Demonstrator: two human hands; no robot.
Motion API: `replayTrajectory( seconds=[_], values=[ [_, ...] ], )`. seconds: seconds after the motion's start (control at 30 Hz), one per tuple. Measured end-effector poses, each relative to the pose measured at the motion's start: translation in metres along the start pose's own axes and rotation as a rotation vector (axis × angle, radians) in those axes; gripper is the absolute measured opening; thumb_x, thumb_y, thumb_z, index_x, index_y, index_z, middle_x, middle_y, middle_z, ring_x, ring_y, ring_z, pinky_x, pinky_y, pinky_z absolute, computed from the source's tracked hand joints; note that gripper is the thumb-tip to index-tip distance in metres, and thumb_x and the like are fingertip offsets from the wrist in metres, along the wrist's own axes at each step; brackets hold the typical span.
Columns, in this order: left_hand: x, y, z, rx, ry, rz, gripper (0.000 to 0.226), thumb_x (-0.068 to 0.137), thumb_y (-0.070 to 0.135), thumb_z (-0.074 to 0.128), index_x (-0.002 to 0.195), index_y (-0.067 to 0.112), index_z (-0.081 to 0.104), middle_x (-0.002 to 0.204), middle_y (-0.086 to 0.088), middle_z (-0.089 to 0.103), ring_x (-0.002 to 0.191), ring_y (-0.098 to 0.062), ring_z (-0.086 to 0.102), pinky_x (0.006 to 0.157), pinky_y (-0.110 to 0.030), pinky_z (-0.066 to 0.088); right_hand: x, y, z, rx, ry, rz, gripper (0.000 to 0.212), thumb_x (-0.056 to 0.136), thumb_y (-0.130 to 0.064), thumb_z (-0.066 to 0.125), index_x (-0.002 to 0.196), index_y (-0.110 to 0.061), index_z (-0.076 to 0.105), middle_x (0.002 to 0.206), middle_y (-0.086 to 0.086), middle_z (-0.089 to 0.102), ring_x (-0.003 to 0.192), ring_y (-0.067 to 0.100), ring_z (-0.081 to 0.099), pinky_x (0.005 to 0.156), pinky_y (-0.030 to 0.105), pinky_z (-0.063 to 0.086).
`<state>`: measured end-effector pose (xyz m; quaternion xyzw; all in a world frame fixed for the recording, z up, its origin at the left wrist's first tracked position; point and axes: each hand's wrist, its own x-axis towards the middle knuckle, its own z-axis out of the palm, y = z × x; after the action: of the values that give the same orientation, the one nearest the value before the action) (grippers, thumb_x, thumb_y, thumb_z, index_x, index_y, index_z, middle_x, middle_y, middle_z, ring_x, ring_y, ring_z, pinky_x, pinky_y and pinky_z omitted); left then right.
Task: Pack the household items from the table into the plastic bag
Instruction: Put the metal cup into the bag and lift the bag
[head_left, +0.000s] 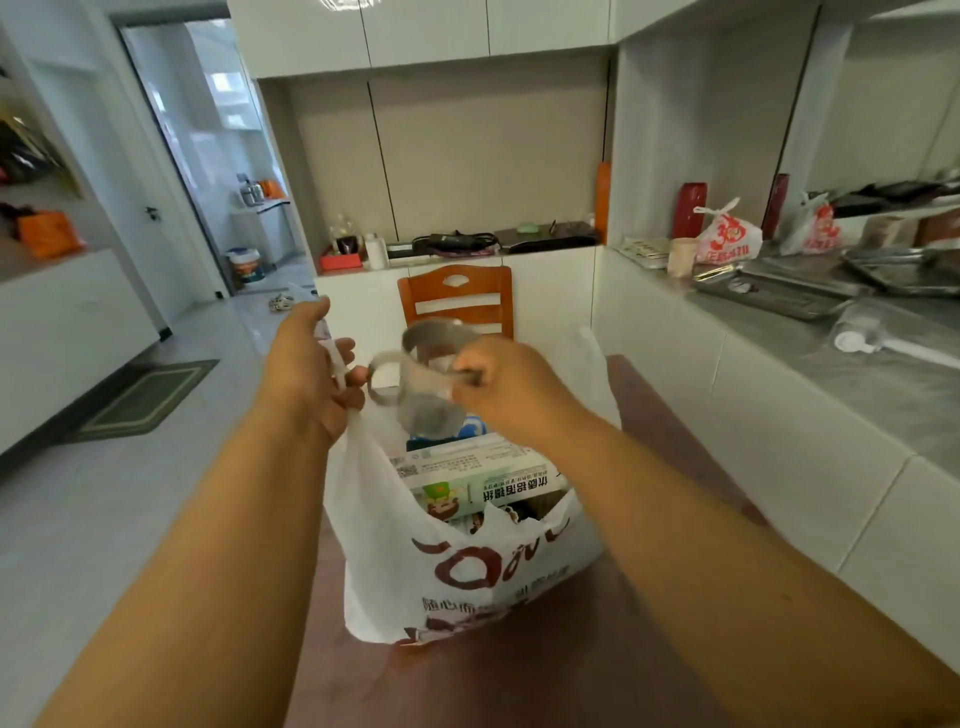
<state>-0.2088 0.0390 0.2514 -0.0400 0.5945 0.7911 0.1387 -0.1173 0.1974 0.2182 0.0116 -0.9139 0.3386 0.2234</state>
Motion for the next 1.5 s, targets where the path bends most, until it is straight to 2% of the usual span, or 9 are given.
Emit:
replayTrajectory(
  seconds=[0.23,0.4,0.57,0.7,0.83,0.93,1.07,1.17,1.5],
  values=[
    [0.001,-0.004,-0.014,0.01,-0.089,0.041,0.069,0.084,0.059,0.052,0.139,0.016,0.048,0.107,-0.003,0.059,0.049,-0.009,0.042,0.032,-0.017,0.03,0.018,0.059,0.049,-0.375,-0.4,0.406,0.034,0.081,-0.031,0.053,0.111,-0.014,0.058,0.095,0.004,0.057,0.094,0.024,0.055,0.082,0.033,0.048],
    [0.007,-0.007,-0.014,0.041,-0.12,0.034,0.067,0.088,0.058,0.048,0.133,0.009,0.054,0.108,-0.002,0.059,0.051,-0.01,0.041,0.031,-0.015,0.029,0.031,0.056,0.051,-0.297,-0.192,0.483,0.045,0.092,-0.048,0.04,0.122,-0.018,0.057,0.112,0.005,0.056,0.112,0.028,0.049,0.098,0.042,0.041],
    [0.01,-0.008,-0.01,0.058,-0.109,0.053,0.063,0.09,0.057,0.046,0.125,0.007,0.06,0.111,-0.003,0.062,0.054,-0.011,0.047,0.037,-0.015,0.037,0.031,0.085,0.058,-0.334,-0.082,0.72,0.037,0.094,-0.042,0.048,0.103,-0.01,0.065,0.092,0.005,0.061,0.085,0.023,0.057,0.083,0.033,0.049],
    [0.014,-0.008,-0.012,0.08,-0.089,0.057,0.059,0.092,0.053,0.048,0.124,0.005,0.062,0.11,-0.007,0.064,0.058,-0.014,0.056,0.047,-0.023,0.049,0.032,0.064,0.046,-0.443,0.068,0.483,0.021,0.092,-0.028,0.058,0.103,-0.012,0.066,0.088,0.002,0.06,0.078,0.018,0.054,0.068,0.027,0.041],
    [0.013,-0.015,-0.01,0.107,-0.086,0.058,0.045,0.094,0.039,0.051,0.119,0.002,0.062,0.104,-0.011,0.064,0.054,-0.013,0.057,0.049,-0.026,0.053,0.021,0.029,0.008,-0.567,0.506,0.167,0.028,0.088,-0.025,0.061,0.115,-0.016,0.058,0.113,0.006,0.057,0.104,0.023,0.05,0.083,0.029,0.04],
    [0.015,-0.02,-0.007,0.155,-0.079,0.077,0.027,0.097,0.022,0.05,0.113,0.003,0.06,0.094,-0.01,0.062,0.051,-0.011,0.051,0.041,-0.02,0.047,0.022,0.036,-0.019,-0.716,0.591,0.386,0.061,0.082,-0.033,0.065,0.133,-0.012,0.04,0.13,0.017,0.047,0.117,0.033,0.045,0.094,0.04,0.039],
    [0.021,-0.015,0.005,0.216,-0.013,0.104,0.025,0.1,0.008,0.041,0.115,0.005,0.061,0.077,-0.001,0.053,0.053,-0.008,0.039,0.039,-0.017,0.037,0.03,0.062,-0.037,-0.151,0.234,0.791,0.053,0.089,-0.021,0.059,0.134,-0.003,0.037,0.117,0.019,0.057,0.099,0.029,0.059,0.078,0.036,0.05],
    [0.025,-0.004,0.022,0.197,-0.015,0.116,0.028,0.101,0.007,0.037,0.12,0.006,0.058,0.076,0.0,0.053,0.052,-0.006,0.036,0.039,-0.015,0.034,0.037,0.068,-0.047,0.458,0.391,0.709,0.037,0.092,-0.003,0.052,0.127,-0.014,0.049,0.102,0.011,0.058,0.068,0.012,0.051,0.052,0.023,0.04],
    [0.044,0.025,0.048,0.355,-0.069,0.17,0.023,0.097,0.008,0.048,0.115,0.008,0.062,0.079,-0.001,0.055,0.058,-0.008,0.039,0.037,-0.016,0.032,0.044,0.07,-0.079,0.436,0.453,0.481,0.033,0.095,0.0,0.046,0.118,-0.024,0.05,0.116,0.006,0.065,0.071,0.01,0.055,0.054,0.018,0.041]
  ],
)
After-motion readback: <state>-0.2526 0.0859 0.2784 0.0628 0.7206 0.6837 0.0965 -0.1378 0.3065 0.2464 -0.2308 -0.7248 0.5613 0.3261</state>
